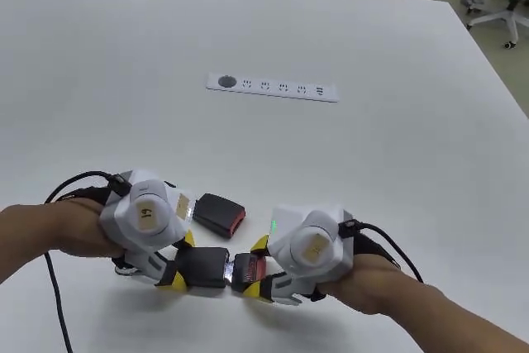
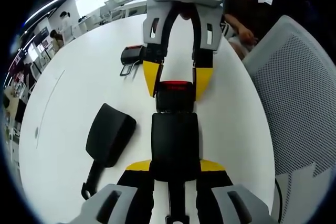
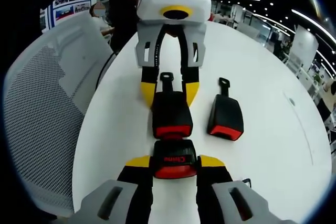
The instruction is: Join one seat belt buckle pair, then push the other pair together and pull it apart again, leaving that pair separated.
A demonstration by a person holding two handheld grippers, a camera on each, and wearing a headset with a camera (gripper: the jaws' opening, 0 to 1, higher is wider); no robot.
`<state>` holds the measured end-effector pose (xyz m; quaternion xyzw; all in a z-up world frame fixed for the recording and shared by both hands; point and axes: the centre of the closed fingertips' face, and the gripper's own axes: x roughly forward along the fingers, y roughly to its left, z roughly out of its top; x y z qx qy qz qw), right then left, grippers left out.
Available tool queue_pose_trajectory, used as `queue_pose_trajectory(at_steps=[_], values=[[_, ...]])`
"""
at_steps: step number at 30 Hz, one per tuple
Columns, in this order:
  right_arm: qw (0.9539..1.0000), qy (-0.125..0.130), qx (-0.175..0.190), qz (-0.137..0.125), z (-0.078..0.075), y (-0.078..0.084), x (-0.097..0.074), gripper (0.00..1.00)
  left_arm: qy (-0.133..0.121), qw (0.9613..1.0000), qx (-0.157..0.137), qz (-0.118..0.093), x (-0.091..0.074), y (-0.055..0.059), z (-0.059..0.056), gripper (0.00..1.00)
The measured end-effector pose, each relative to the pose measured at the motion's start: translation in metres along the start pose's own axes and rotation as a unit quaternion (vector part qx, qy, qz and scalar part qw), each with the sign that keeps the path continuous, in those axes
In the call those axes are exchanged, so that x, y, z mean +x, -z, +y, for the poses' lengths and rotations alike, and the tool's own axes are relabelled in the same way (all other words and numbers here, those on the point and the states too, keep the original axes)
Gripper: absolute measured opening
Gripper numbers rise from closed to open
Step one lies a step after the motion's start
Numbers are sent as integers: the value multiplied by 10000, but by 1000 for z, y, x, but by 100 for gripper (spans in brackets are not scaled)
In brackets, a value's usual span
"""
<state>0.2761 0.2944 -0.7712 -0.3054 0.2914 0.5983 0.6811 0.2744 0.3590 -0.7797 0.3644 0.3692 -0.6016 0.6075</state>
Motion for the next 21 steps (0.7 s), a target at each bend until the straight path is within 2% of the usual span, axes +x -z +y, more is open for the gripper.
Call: queue_pose_trajectory(at_steps=[6,21], values=[[9999,-62,-157,39,1,0,0,26,50,9999,87,28,1,1,0,31],[9998,-56,-153,84,1,2,0,26,45,9999,34,113,1,1,0,31]])
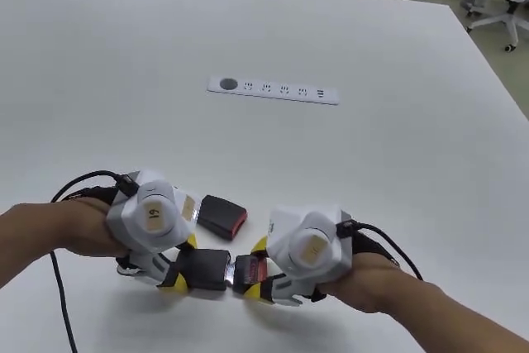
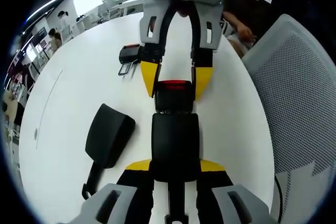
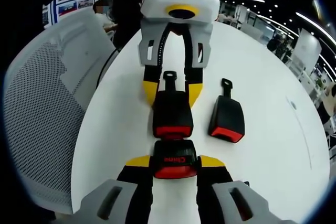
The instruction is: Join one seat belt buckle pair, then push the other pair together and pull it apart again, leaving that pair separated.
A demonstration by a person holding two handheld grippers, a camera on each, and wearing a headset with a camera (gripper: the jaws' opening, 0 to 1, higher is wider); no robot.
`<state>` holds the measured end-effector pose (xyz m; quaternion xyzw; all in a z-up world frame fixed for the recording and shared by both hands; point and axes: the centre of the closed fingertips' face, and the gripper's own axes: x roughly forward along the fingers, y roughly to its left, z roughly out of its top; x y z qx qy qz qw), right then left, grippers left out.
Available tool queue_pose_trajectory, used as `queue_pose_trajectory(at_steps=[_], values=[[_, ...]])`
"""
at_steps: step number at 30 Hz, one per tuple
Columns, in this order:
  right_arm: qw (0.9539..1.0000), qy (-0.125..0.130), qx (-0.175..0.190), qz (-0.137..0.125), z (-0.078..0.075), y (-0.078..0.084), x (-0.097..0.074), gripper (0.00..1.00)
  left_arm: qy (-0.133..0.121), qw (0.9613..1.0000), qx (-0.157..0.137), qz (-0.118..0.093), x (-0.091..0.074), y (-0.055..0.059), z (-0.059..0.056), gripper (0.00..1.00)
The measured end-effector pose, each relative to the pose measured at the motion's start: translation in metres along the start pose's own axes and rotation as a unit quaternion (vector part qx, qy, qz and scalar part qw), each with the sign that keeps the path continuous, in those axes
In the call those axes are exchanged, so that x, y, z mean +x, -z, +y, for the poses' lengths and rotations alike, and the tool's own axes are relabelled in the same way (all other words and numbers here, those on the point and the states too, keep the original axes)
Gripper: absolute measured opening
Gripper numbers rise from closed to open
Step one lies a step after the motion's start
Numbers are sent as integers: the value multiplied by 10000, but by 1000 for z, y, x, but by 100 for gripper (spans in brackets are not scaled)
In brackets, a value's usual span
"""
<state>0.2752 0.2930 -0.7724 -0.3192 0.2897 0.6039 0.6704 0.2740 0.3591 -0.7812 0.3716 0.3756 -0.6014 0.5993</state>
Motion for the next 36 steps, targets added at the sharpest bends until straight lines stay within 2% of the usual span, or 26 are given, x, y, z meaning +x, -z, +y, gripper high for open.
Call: queue_pose_trajectory(at_steps=[7,12,15,25,30,36], values=[[9999,-17,-133,34,-1,2,0,27,-9,10000,-45,59,0,0,0,31],[9997,-40,-161,181,-4,15,-11,28,17,9999,-67,137,-1,-1,-1,32],[9999,-23,-133,50,-3,15,-11,28,19,9999,-81,145,-1,-1,-1,32],[9999,-22,-106,67,-5,14,-10,28,14,9998,-105,140,-3,-3,-2,32],[9999,-19,-98,115,-6,18,-12,28,14,9998,-113,147,-1,2,2,32],[9998,-20,-104,186,-5,23,-16,28,14,9998,-110,171,-2,0,-1,32]])
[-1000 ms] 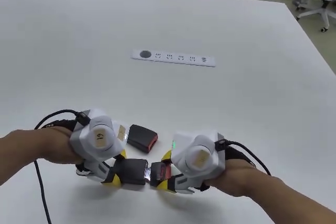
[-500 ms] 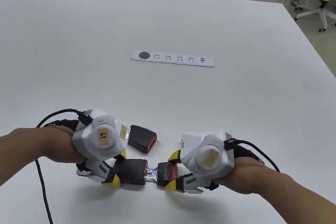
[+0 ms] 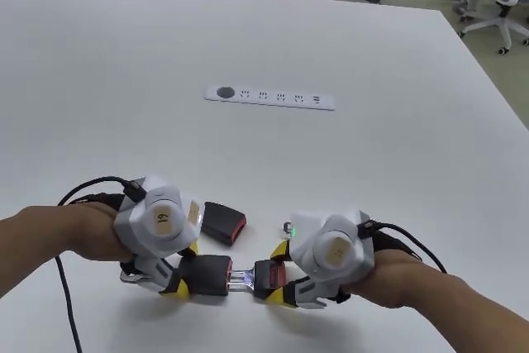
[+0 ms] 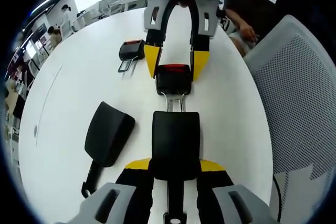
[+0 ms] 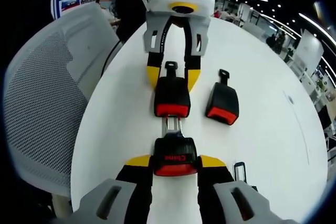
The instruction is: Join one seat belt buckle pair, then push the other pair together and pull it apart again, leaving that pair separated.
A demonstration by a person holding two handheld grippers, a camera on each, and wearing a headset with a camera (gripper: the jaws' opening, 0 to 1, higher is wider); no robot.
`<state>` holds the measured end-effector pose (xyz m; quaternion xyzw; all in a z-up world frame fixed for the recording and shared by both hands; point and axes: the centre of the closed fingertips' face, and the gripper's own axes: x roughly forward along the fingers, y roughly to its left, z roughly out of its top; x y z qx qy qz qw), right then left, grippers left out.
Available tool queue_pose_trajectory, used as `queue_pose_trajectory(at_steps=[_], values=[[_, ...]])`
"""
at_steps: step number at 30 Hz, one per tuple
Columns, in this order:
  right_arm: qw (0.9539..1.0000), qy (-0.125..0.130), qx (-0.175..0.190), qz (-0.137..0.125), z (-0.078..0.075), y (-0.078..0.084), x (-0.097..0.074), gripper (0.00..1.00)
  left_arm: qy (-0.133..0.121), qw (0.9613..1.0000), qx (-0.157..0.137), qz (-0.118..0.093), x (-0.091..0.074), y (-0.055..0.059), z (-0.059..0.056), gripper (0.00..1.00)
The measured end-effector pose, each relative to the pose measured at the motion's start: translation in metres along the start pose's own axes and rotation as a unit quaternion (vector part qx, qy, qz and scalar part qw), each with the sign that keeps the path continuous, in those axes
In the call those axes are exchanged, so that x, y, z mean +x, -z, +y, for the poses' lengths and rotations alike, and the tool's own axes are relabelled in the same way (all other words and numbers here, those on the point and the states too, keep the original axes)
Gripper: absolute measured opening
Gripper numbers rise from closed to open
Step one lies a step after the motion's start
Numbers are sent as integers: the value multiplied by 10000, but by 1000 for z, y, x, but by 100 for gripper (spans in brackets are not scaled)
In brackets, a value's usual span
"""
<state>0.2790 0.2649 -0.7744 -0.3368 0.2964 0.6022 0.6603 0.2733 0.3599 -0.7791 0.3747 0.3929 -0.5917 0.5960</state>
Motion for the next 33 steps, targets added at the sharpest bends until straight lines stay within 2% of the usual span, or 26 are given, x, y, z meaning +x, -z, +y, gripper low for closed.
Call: queue_pose_trajectory(at_steps=[18,33], values=[[9999,27,-47,151,2,23,-19,29,-15,10000,-14,95,-1,-2,-2,33],[9996,-4,-65,259,0,44,-33,29,-29,10000,2,48,0,0,-1,33]])
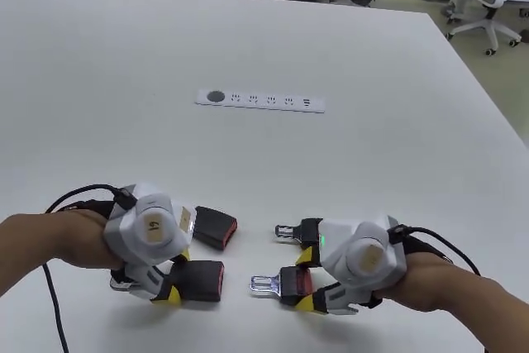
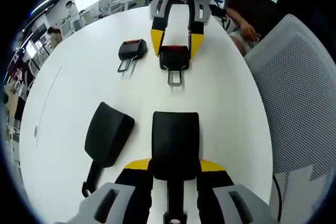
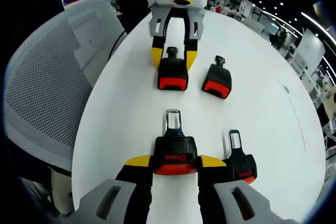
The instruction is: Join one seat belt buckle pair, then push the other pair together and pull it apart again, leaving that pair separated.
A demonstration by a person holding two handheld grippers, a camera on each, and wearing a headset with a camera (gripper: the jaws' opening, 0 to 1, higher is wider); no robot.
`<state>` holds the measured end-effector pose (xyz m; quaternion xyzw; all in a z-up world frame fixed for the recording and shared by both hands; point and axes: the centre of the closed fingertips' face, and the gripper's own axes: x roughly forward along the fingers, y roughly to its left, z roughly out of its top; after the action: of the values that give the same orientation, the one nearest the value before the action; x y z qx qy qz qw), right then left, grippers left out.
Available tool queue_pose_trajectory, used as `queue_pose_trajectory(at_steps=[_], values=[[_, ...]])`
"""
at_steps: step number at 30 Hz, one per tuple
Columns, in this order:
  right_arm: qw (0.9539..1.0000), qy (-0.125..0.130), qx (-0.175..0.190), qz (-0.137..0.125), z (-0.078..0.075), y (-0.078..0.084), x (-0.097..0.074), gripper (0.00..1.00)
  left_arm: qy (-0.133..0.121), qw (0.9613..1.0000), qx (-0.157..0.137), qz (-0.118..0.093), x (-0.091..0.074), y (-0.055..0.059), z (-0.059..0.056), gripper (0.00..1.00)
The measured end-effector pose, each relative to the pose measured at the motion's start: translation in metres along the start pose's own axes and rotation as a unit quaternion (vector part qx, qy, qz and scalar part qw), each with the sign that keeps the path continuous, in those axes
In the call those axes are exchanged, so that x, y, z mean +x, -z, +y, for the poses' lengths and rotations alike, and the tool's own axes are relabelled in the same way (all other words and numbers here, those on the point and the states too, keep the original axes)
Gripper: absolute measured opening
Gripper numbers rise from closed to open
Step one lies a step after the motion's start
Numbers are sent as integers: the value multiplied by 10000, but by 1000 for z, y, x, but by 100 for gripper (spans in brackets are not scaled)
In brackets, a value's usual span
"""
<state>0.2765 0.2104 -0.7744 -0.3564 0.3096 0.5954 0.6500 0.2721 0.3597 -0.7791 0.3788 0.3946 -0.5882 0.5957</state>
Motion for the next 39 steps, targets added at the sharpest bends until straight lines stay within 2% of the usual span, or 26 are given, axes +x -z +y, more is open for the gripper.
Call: queue_pose_trajectory(at_steps=[24,33,37,39], values=[[9997,-12,-39,249,-4,34,-20,30,-26,10000,3,-2,-1,-4,-2,33],[9994,-12,-161,313,-3,35,-19,30,-54,9999,95,27,-1,-3,-1,33],[9998,-67,47,204,-1,30,-23,33,-85,9998,151,40,0,-1,1,34],[9998,-48,21,206,-2,30,-24,35,-88,9999,140,48,-1,-2,-1,34]])
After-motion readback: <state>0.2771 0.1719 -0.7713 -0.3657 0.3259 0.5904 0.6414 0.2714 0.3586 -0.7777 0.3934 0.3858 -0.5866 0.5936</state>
